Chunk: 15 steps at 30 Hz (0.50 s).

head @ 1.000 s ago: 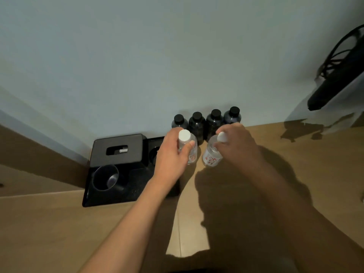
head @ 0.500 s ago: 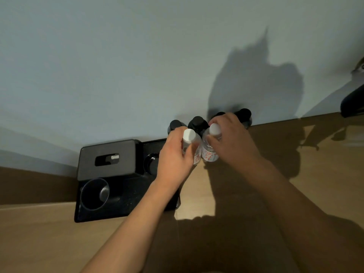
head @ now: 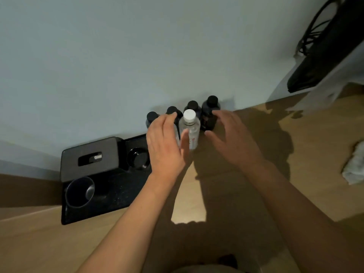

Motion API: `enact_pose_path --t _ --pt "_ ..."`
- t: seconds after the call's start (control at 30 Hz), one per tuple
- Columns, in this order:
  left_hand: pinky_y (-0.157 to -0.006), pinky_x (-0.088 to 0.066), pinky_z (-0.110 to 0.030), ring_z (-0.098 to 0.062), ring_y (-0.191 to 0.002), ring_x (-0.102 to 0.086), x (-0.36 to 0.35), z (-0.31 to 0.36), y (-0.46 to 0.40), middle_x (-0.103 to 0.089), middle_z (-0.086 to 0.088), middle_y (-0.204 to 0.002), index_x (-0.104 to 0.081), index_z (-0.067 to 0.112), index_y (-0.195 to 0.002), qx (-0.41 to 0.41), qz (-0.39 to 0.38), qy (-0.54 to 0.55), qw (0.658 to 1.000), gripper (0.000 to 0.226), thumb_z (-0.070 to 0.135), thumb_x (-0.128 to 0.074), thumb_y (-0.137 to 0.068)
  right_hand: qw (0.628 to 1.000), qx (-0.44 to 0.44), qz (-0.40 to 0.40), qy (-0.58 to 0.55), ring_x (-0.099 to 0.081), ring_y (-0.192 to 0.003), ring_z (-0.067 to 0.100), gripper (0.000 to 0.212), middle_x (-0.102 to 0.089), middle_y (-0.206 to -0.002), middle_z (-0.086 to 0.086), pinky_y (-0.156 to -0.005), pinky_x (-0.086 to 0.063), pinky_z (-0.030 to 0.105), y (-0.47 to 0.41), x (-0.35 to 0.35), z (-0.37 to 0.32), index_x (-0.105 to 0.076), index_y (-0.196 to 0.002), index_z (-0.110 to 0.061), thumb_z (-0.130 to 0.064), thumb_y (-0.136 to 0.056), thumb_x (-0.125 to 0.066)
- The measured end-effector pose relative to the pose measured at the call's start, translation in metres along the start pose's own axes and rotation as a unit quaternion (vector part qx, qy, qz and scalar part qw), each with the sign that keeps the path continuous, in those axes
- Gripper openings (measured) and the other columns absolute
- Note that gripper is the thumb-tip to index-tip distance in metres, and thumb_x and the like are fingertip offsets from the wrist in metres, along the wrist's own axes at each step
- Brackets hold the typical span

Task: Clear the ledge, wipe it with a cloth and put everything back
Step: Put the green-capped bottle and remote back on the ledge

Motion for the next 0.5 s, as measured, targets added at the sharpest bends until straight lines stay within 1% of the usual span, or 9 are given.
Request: enact_pose_path --t 0.07,0.13,0.17,0.2,0.27,0.3,0.4,0.5 --pt "-0.106 -0.039 -0.049 -0.036 -0.123 -0.05 -0.009 0.027 0.003 -0.055 -0.02 -0.131 -0.054 0.001 -0.133 -0.032 -0.011 0.019 0.999 0.042 0.023 -0.06 -0.098 0.999 -0.007 0.032 0.005 -0.04 -0.131 0.014 0.05 -0.046 -0.144 0.005 -0.107 -0.027 0.02 0.023 0.019 0.011 -0.045 -0.142 -0.012 -0.029 -0.097 -0.061" --pt "-0.112 -0.035 -0.045 -0.035 -0.128 -0.048 -0.017 0.058 0.008 -0.054 -0.019 -0.135 -0.055 0.001 -0.134 -0.044 -0.032 0.041 0.998 0.043 0.025 -0.057 -0.098 0.998 -0.02 0.067 0.009 -0.037 -0.134 0.015 0.049 -0.046 -0.145 0.008 -0.106 -0.019 0.014 0.049 0.041 0.026 -0.046 -0.142 -0.01 -0.025 -0.098 -0.06" --pt "-0.114 -0.033 -0.044 -0.034 -0.129 -0.046 -0.021 0.074 0.011 -0.054 -0.019 -0.136 -0.055 0.001 -0.135 -0.05 -0.043 0.05 0.997 0.044 0.023 -0.057 -0.097 0.996 -0.03 0.084 0.012 -0.036 -0.136 0.015 0.049 -0.045 -0.147 0.008 -0.106 -0.018 0.014 0.064 0.052 0.035 -0.046 -0.142 -0.01 -0.025 -0.098 -0.06" --pt "-0.116 -0.033 -0.043 -0.033 -0.13 -0.045 -0.025 0.092 0.016 -0.054 -0.019 -0.137 -0.055 0.0 -0.135 -0.059 -0.052 0.057 0.995 0.045 0.022 -0.058 -0.096 0.994 -0.042 0.102 0.014 -0.036 -0.137 0.016 0.049 -0.044 -0.147 0.008 -0.107 -0.02 0.016 0.08 0.064 0.045 -0.046 -0.143 -0.01 -0.025 -0.098 -0.059" --pt "-0.114 -0.036 -0.049 -0.034 -0.129 -0.047 -0.034 0.129 0.03 -0.054 -0.02 -0.136 -0.055 -0.001 -0.134 -0.092 -0.064 0.061 0.992 0.043 0.02 -0.058 -0.097 0.989 -0.06 0.137 0.017 -0.04 -0.136 0.019 0.047 -0.045 -0.147 0.009 -0.106 -0.027 0.023 0.114 0.088 0.066 -0.047 -0.142 -0.01 -0.025 -0.098 -0.059" --pt "-0.112 -0.037 -0.052 -0.036 -0.128 -0.049 -0.039 0.148 0.038 -0.055 -0.021 -0.135 -0.055 -0.001 -0.133 -0.111 -0.072 0.061 0.989 0.041 0.02 -0.057 -0.098 0.986 -0.065 0.153 0.02 -0.042 -0.134 0.02 0.046 -0.046 -0.145 0.01 -0.105 -0.03 0.025 0.133 0.1 0.077 -0.048 -0.14 -0.009 -0.024 -0.098 -0.058" --pt "-0.111 -0.039 -0.052 -0.036 -0.13 -0.049 -0.051 0.208 0.067 -0.053 -0.02 -0.137 -0.054 0.001 -0.135 -0.142 -0.111 0.065 0.982 0.041 0.025 -0.054 -0.101 0.976 -0.096 0.194 0.023 -0.045 -0.129 0.021 0.042 -0.049 -0.141 0.012 -0.103 -0.03 0.022 0.192 0.136 0.11 -0.051 -0.136 -0.005 -0.02 -0.098 -0.058" --pt "-0.114 -0.037 -0.051 -0.031 -0.136 -0.045 -0.062 0.276 0.103 -0.051 -0.015 -0.142 -0.051 0.007 -0.138 -0.171 -0.159 0.074 0.969 0.042 0.029 -0.051 -0.103 0.962 -0.141 0.23 0.043 -0.045 -0.131 0.022 0.042 -0.049 -0.142 0.012 -0.105 -0.034 0.025 0.255 0.17 0.143 -0.05 -0.136 -0.005 -0.019 -0.097 -0.059"
Point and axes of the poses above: each hand's wrist, its own y-axis away from the middle knuckle, its own x-axis out of the back of the hand, z = x × y, the point moved 6 cm from there along -y, towards the middle knuckle
